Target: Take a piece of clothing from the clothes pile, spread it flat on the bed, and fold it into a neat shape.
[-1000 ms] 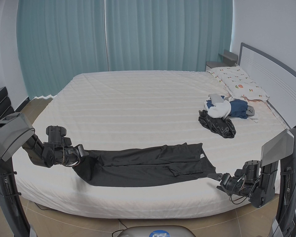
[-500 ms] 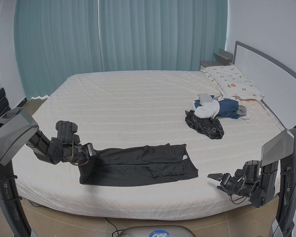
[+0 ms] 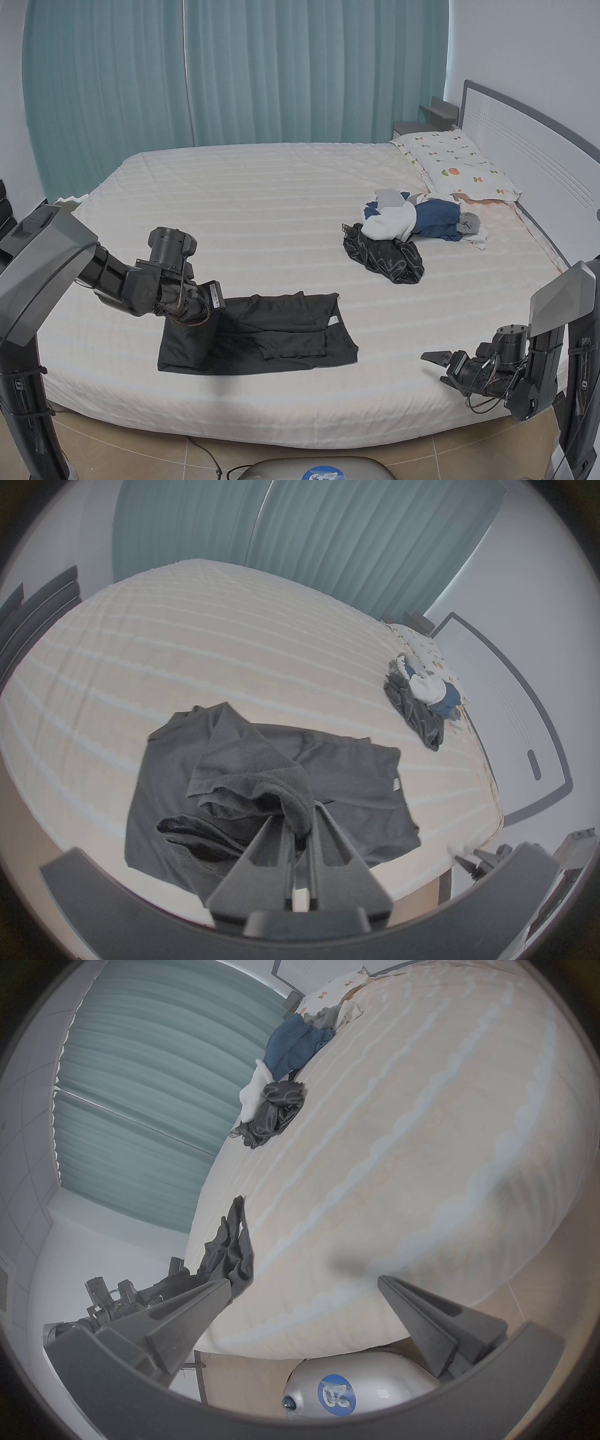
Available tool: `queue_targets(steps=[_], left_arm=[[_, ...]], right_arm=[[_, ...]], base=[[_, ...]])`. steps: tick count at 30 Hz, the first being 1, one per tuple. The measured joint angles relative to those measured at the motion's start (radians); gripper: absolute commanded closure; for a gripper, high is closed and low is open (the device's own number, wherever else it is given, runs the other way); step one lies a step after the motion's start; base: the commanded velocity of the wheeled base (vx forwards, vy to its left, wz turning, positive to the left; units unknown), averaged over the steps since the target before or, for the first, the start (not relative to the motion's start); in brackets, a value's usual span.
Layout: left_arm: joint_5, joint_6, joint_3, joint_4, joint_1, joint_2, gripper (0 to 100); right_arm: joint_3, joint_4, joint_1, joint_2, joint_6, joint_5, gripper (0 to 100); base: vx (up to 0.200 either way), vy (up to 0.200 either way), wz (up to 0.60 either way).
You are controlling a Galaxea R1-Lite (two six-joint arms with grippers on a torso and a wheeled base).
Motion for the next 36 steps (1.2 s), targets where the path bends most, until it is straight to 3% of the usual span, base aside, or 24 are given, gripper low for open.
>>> queue_targets(steps=[14, 19, 27, 28, 36], left_arm=[[0.011, -0.151, -0.229, 0.107, -0.11, 0.13, 100], [0.017, -0.186, -0.276, 0.105, -0.121, 0.176, 100], [0.133, -0.224, -0.353, 0.096, -0.132, 0.246, 100], [0.139, -0.241, -0.364, 0.096, -0.132, 0.254, 0], [0.125, -0.302, -0.393, 0.097, -0.137, 0.278, 0]], right_arm=[[-0.001, 0.0, 0.001, 0.002, -0.001, -0.001, 0], [-0.001, 0.0, 0.002, 0.002, -0.001, -0.001, 0], [0.0, 0.0, 0.004, 0.003, -0.003, -0.002, 0], [0.0, 0.0, 0.004, 0.003, -0.003, -0.002, 0], [0.0, 0.0, 0.005, 0.003, -0.003, -0.001, 0]], base=[[0.0, -0.2, 0.0], [0.0, 0.0, 0.0], [0.0, 0.0, 0.0], [0.0, 0.0, 0.0], [0.0, 0.0, 0.0]])
